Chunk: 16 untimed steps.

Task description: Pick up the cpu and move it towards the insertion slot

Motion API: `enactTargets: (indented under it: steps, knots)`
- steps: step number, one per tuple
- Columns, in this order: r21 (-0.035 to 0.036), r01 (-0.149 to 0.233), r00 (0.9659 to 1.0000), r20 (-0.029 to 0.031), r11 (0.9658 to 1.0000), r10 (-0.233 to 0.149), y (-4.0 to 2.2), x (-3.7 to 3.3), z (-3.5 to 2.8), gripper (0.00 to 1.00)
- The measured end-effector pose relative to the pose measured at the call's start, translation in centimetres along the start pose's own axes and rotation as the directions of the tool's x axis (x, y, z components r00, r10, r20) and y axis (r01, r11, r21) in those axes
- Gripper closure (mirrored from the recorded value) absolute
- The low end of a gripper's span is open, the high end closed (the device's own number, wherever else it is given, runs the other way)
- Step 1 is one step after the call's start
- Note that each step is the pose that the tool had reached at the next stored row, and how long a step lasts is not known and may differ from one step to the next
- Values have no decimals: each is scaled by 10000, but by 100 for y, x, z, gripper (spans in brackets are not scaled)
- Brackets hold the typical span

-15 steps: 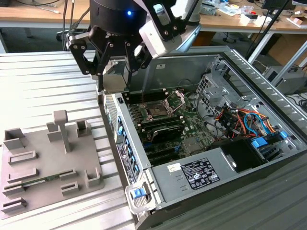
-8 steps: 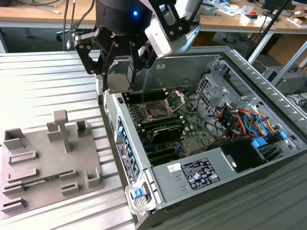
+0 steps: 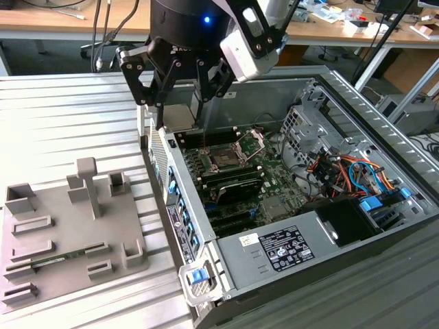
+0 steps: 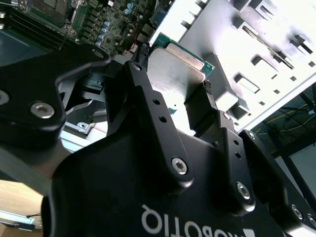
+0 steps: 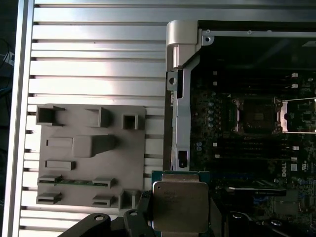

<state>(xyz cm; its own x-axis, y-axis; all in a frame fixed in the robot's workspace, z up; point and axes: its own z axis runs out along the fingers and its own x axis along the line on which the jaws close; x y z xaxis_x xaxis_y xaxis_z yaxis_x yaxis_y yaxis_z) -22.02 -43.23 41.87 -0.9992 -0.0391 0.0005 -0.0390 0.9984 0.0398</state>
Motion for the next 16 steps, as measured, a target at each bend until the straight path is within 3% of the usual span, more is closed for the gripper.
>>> enactTargets:
  steps: [16]
  knots:
    - [-1,0,10000,0,10000,0,-9,-219,0,45]
